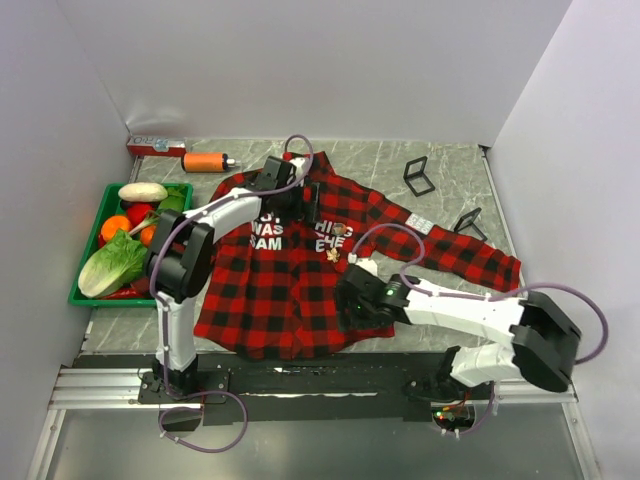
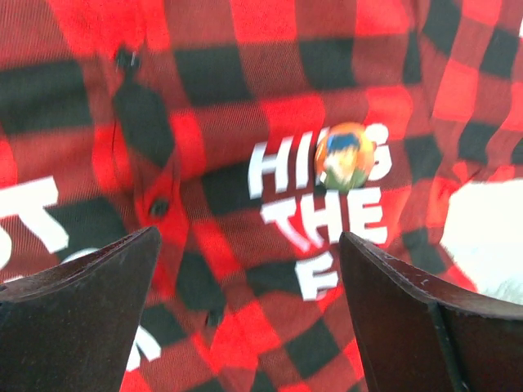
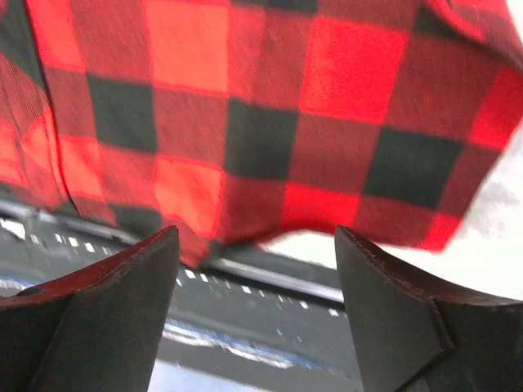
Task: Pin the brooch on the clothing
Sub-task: Adjust the clothing with brooches at the center of the board.
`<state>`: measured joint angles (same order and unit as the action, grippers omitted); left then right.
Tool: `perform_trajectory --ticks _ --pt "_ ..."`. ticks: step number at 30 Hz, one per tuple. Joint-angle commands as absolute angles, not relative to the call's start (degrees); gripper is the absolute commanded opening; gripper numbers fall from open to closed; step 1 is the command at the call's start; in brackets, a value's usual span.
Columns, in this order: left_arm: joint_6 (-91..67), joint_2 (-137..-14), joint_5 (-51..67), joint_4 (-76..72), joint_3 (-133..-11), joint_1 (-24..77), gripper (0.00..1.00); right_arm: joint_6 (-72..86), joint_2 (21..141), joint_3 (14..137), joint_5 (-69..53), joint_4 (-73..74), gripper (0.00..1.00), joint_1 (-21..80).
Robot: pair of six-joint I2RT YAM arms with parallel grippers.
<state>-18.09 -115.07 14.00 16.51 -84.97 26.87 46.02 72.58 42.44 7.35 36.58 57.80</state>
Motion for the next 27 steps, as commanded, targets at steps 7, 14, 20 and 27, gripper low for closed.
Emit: perform_trajectory --ticks 7,14,20,27 --pt "-19.2 -123.0 18.8 12.1 -89.0 26.1 0.96 49.1 80.7 42.2 6.5 31.1 0.49 59.8" --pt "-20.0 -125.9 20.2 11.5 -88.9 23.7 0.96 51.2 78.8 39.9 0.4 29.7 0.08 63.0" --pt "-19.8 -126.6 19.9 11.5 -88.9 22.9 0.96 55.1 76.1 41.5 -3.6 29.8 0.0 68.3" --pt "-19.0 -127.4 18.5 12.7 -89.4 22.8 0.96 55.5 74.3 46.6 -3.4 32.5 0.0 70.4"
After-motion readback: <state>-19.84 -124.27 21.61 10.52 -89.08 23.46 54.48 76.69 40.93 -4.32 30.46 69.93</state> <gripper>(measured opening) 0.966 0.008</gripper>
